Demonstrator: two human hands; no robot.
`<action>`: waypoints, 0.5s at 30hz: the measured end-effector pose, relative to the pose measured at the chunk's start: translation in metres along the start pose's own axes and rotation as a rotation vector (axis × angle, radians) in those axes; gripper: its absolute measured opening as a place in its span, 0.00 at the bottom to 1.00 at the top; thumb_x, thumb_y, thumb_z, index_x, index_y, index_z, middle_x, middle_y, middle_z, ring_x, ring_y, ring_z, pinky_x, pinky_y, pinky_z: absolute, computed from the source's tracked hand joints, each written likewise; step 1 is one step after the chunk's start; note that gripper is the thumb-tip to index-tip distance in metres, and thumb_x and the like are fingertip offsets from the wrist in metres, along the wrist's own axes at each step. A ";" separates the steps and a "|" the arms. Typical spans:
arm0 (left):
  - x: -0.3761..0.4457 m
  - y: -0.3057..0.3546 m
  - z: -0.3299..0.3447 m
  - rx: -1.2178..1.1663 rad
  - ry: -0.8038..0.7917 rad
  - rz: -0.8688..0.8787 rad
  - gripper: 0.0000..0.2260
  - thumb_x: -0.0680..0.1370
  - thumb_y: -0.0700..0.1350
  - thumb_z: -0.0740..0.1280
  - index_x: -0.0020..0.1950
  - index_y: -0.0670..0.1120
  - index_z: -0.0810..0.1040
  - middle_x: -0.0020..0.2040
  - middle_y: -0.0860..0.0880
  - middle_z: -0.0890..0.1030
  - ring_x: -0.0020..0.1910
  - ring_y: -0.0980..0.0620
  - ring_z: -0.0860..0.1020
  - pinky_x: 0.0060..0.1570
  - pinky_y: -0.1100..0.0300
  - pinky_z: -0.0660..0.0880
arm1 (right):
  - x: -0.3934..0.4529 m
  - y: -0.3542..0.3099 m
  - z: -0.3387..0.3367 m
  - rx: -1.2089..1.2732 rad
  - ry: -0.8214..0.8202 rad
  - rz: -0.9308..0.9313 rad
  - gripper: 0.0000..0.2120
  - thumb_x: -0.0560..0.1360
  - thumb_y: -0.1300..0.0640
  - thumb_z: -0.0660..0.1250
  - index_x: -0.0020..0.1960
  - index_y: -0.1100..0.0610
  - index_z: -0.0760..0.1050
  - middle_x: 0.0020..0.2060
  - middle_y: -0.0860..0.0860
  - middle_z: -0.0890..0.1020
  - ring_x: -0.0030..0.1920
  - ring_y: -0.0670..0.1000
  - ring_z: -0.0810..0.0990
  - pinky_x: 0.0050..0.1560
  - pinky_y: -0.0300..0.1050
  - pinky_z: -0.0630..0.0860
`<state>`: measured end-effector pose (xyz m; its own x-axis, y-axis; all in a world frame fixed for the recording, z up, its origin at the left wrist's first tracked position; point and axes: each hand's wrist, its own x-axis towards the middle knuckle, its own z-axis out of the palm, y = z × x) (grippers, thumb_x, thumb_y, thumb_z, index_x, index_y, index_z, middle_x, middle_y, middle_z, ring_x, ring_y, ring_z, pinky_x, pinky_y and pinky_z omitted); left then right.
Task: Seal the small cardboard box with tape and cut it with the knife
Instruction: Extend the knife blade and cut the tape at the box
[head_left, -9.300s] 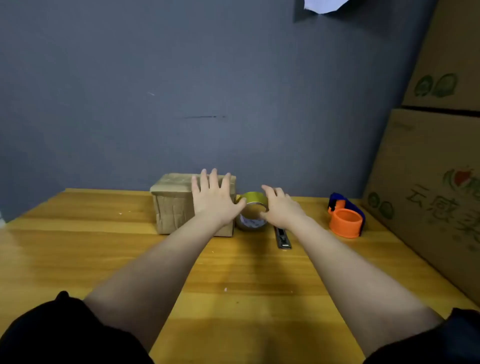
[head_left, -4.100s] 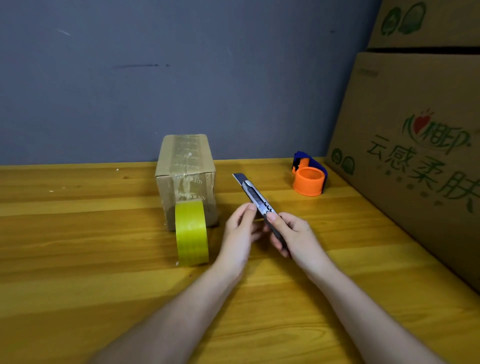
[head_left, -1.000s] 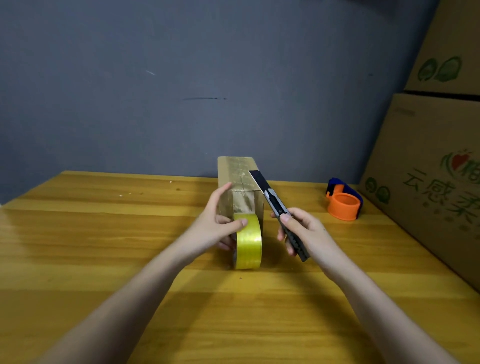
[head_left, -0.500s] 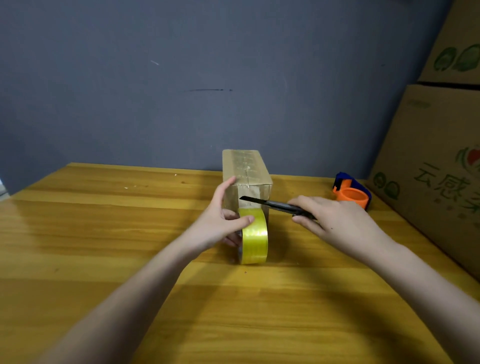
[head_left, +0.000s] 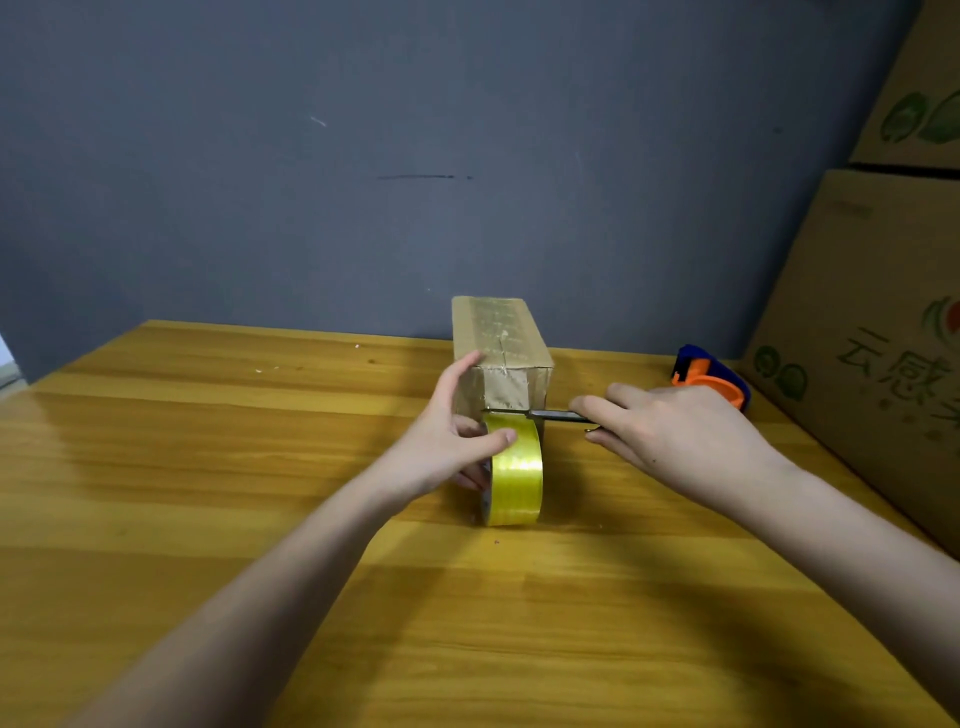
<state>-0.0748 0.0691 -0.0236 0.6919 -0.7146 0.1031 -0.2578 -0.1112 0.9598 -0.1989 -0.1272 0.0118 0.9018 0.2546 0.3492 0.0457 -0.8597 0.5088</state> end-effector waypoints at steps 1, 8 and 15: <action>0.000 0.000 0.000 0.003 0.001 0.001 0.39 0.74 0.44 0.71 0.73 0.64 0.49 0.46 0.49 0.77 0.28 0.55 0.82 0.31 0.65 0.79 | 0.000 -0.001 0.001 -0.013 -0.004 0.001 0.18 0.78 0.46 0.48 0.58 0.50 0.72 0.39 0.50 0.80 0.28 0.51 0.78 0.20 0.41 0.70; -0.002 0.001 0.001 0.007 -0.001 0.004 0.39 0.74 0.44 0.70 0.73 0.64 0.49 0.46 0.48 0.77 0.27 0.55 0.82 0.31 0.65 0.78 | 0.007 -0.005 -0.007 -0.013 -0.040 -0.056 0.19 0.79 0.46 0.45 0.65 0.49 0.64 0.48 0.51 0.78 0.38 0.53 0.81 0.28 0.43 0.73; -0.001 0.000 0.000 -0.004 -0.014 0.000 0.39 0.74 0.44 0.71 0.73 0.64 0.49 0.47 0.45 0.80 0.29 0.55 0.82 0.31 0.64 0.78 | -0.004 0.004 -0.009 -0.073 -0.097 -0.014 0.16 0.79 0.48 0.50 0.61 0.50 0.69 0.42 0.52 0.79 0.32 0.53 0.80 0.25 0.42 0.74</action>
<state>-0.0753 0.0701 -0.0235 0.6826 -0.7240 0.0998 -0.2556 -0.1086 0.9607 -0.2061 -0.1277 0.0192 0.9387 0.2196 0.2658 0.0304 -0.8207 0.5706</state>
